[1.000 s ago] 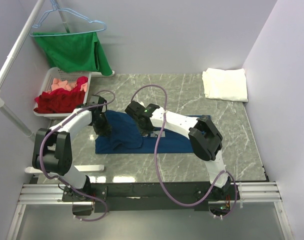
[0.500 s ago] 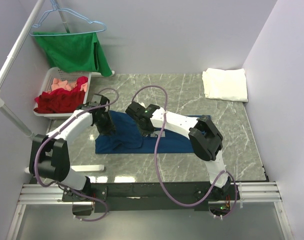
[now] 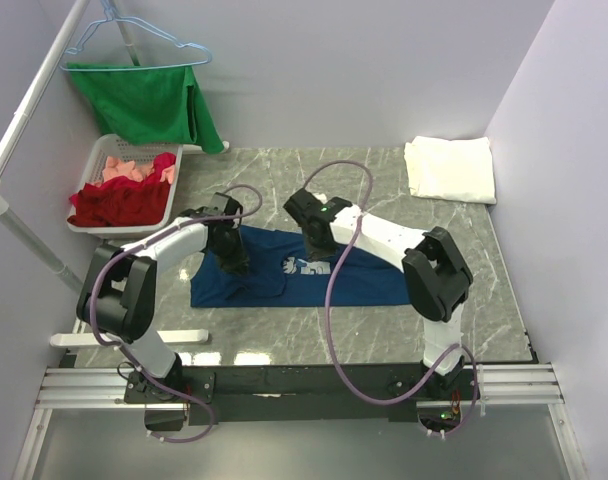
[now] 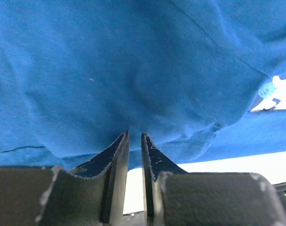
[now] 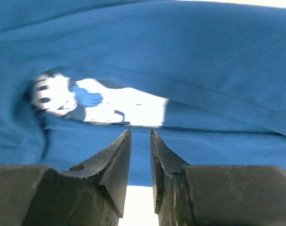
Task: Fold and stack the t-shirts
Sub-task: Fold the tshirt
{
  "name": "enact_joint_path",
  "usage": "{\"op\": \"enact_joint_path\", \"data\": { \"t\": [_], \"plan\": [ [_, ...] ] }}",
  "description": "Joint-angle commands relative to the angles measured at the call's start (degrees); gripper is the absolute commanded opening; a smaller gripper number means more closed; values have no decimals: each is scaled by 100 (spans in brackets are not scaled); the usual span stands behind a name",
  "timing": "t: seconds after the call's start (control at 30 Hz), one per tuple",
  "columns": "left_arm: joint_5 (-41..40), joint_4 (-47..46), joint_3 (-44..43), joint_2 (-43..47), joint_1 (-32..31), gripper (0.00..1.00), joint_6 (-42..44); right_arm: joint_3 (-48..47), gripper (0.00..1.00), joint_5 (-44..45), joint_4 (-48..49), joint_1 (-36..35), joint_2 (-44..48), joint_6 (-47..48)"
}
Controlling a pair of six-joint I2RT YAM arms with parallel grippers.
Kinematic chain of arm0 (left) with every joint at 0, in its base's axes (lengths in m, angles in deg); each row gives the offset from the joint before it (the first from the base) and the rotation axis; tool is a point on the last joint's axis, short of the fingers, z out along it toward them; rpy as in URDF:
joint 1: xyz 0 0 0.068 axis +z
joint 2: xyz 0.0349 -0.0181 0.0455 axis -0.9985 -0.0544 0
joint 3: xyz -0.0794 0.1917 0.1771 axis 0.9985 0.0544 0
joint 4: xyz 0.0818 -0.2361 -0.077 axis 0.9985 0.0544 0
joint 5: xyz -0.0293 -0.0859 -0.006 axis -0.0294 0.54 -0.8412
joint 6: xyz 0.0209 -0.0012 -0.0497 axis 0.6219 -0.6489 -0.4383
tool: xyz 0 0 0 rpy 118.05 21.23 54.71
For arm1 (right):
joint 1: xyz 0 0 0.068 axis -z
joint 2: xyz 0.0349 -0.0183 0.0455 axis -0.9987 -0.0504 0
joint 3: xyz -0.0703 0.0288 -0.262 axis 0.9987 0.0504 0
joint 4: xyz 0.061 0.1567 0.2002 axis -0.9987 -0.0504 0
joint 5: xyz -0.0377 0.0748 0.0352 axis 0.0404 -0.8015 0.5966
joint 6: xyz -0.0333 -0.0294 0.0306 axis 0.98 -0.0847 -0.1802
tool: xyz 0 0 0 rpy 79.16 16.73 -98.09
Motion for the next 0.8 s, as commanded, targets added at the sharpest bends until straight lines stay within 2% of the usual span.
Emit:
{"op": "enact_joint_path", "data": {
  "t": [0.0,0.3,0.57,0.67,0.77],
  "plan": [
    [106,-52,75,166,-183,22,-15,177,30,55,58,256,435,-222],
    [-113,18,971,413,-561,22,-182,283,30,-209,128,687,505,-310],
    [-175,141,1525,992,-781,23,-322,160,29,-271,50,731,347,-354],
    [-219,273,1578,1036,-807,23,-375,46,29,-279,-21,766,259,-380],
    [-447,580,1245,1185,-807,23,-401,-60,29,-262,-65,854,250,-433]
  ]
}}
